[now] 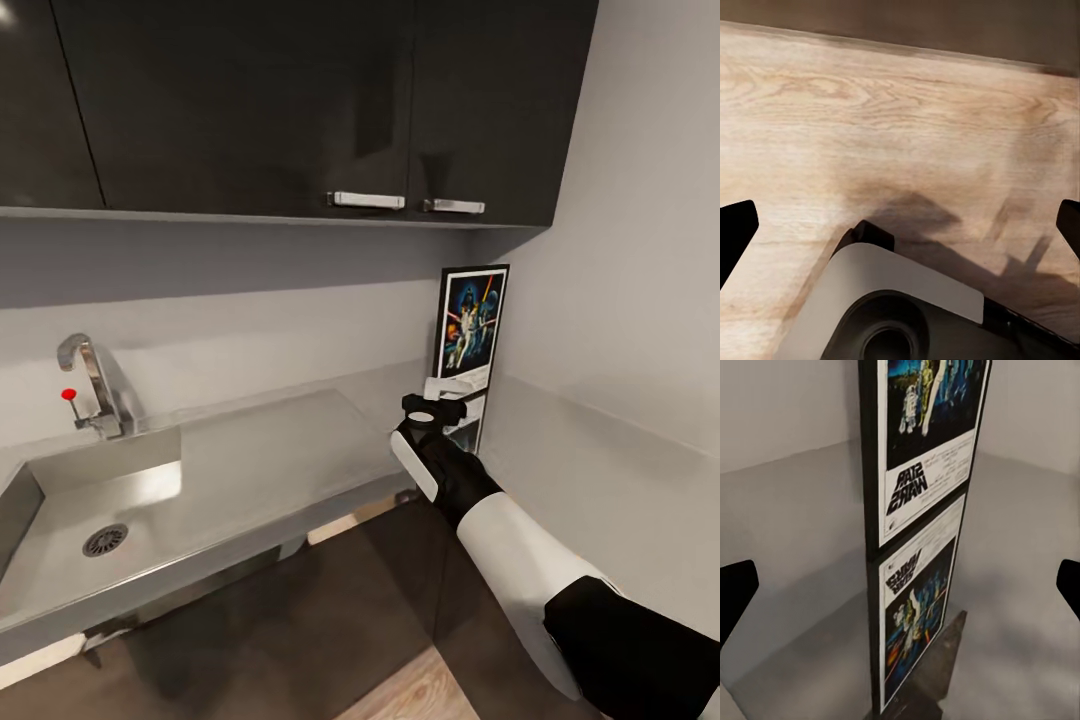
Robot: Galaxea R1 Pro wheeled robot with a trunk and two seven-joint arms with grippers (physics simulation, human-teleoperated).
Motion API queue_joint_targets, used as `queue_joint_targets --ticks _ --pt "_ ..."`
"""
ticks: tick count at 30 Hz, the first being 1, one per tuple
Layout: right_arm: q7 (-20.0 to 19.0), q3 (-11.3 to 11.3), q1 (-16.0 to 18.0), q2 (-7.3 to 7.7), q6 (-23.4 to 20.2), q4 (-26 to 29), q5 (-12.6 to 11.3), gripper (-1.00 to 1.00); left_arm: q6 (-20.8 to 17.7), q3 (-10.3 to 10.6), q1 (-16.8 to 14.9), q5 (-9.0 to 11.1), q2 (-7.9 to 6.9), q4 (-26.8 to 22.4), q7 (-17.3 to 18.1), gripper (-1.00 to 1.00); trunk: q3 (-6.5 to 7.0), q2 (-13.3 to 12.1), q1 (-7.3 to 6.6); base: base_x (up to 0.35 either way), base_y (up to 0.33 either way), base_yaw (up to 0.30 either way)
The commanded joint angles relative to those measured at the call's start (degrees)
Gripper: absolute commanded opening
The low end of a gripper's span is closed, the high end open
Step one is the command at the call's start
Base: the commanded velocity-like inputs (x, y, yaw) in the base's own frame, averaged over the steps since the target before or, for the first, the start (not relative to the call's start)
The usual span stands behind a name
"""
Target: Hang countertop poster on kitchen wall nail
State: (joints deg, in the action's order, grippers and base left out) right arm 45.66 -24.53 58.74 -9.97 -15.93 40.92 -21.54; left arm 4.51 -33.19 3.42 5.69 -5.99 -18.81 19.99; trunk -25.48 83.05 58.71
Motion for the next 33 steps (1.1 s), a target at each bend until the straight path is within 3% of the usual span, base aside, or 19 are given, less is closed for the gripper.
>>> queue_joint_targets --ticks 1,8,24,31,33 --pt "0.4 -0.3 0.1 0.04 -0.4 0.0 -0.3 1.0 -0.1 -0.1 0.0 0.6 0.01 0.0 0.4 1.0 -0.05 0.0 0.02 0.217 0.0 0.0" --pt "0.4 -0.3 0.1 0.04 0.4 -1.0 -0.3 1.0 -0.1 -0.1 0.0 0.6 -0.03 0.0 0.4 1.0 -0.05 0.0 0.02 0.171 0.0 0.0" --pt "0.5 -0.2 0.1 0.04 1.4 -1.7 -0.2 1.0 -0.1 -0.1 0.0 0.6 -0.07 0.0 0.3 1.0 -0.05 0.0 0.02 0.011 0.0 0.0" --pt "0.2 0.1 0.9 0.28 1.4 -6.2 -0.1 1.0 -0.1 -0.1 0.0 0.6 -0.08 -0.1 0.4 1.0 0.0 0.0 0.02 0.0 0.0 0.0" --pt "0.2 0.2 2.7 0.28 1.3 -8.0 0.0 1.0 -0.1 -0.1 0.0 0.6 -0.08 -0.1 0.4 1.0 0.0 0.0 0.02 0.0 0.0 0.0"
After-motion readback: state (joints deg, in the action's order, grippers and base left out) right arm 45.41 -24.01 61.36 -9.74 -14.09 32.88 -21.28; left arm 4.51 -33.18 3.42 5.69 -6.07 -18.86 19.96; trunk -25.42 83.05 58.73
